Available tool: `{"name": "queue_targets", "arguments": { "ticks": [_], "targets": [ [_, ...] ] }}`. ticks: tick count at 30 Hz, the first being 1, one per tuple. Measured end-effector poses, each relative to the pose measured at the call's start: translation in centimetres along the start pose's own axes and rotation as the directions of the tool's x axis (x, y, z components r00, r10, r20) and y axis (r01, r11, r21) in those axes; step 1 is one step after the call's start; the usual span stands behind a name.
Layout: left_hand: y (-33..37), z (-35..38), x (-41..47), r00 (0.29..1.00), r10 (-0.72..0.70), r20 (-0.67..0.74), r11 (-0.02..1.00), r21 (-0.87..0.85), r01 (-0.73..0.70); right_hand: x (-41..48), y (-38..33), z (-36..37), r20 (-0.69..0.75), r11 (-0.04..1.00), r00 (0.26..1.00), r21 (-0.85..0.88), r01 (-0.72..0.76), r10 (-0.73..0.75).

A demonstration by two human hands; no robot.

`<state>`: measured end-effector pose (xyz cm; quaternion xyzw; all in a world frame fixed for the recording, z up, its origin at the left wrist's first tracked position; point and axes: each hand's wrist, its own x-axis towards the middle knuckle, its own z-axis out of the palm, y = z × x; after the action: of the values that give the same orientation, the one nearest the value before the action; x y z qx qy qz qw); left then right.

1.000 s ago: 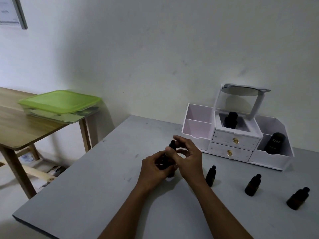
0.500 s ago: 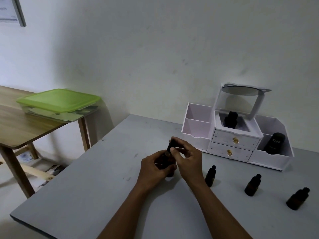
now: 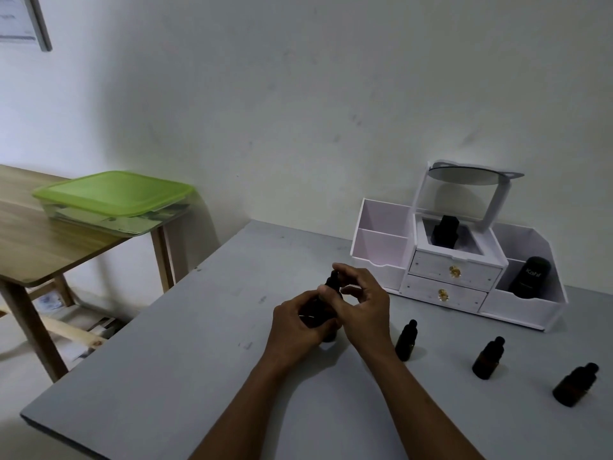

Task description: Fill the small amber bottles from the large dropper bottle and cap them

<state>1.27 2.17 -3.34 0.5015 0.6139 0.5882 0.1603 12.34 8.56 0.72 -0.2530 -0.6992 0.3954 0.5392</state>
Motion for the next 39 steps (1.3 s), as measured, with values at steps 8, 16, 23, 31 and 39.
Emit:
{"name": "queue_targets", "arguments": {
  "ticks": [8,16,23,31,39],
  "targets": [
    [0.07,-0.12,-0.03,1.0,0.009,0.001,1.0,0.016,-0.009,0.03,0.24,-0.02,-0.021,1.0,1.0,-0.007,-0.006,0.006],
    [-0.05,-0.12,0.04,1.0,0.001,-0.006,1.0,0.024,-0.001,-0.02,0.2,-0.04,0.004,1.0,1.0,-0.011,-0.015,0.015],
    [0.14,-0.1,-0.09,1.0,0.0,-0.002,1.0,0.009,0.0,-0.18,0.44,0.19,-0.022,1.0,1.0,0.002,-0.022,0.022],
    [-0.1,-0.08,0.02,1.0,-0.002,0.005,0.999,0.036,0.002,-0.4,0.53,0.32,-0.07,0.998,0.997,-0.064,0.014,-0.019],
    [-0.17,-0.04,0.04,1.0,-0.008,0.0,0.999,0.048,0.008,-0.57,0.73,0.36,-0.091,0.997,0.996,-0.073,0.008,-0.015]
  ]
}}
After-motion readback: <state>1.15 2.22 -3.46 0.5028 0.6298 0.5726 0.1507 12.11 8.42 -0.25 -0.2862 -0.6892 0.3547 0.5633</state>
